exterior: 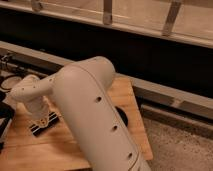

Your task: Push the eraser across the table

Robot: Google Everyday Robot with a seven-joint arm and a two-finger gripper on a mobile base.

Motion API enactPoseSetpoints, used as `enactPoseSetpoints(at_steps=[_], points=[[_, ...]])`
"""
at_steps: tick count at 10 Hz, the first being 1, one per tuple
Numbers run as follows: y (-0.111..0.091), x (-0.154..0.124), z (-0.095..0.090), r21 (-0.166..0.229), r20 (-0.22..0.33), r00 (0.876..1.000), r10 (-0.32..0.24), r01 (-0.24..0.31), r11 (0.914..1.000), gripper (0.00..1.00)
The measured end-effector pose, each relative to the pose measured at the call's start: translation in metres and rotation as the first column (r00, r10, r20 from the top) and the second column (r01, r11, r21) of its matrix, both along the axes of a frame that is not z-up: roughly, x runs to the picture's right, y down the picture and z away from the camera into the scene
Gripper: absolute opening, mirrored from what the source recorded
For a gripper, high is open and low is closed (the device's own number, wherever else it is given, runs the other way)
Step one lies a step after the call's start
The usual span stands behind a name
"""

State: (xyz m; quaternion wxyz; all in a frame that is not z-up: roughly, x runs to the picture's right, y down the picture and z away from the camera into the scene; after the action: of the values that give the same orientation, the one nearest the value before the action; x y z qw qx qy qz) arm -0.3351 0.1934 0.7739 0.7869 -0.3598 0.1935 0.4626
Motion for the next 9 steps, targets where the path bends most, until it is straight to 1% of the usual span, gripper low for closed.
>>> enactPoseSetpoints(at_steps=[3, 4, 6, 9], points=[[0.015, -0.002, 0.008, -0.006, 0.004, 1.000, -0.023, 0.023, 0.9997, 0.00], [0.015, -0.003, 0.008, -0.006, 0.007, 1.000, -0.024, 0.024, 0.9997, 0.00], [0.015, 0.000, 0.003, -0.012, 0.005, 0.999, -0.044, 0.044, 0.9990, 0.00], [0.025, 0.005, 0.008, -0.014, 0.008, 0.998, -0.068, 0.068, 0.9976, 0.00]])
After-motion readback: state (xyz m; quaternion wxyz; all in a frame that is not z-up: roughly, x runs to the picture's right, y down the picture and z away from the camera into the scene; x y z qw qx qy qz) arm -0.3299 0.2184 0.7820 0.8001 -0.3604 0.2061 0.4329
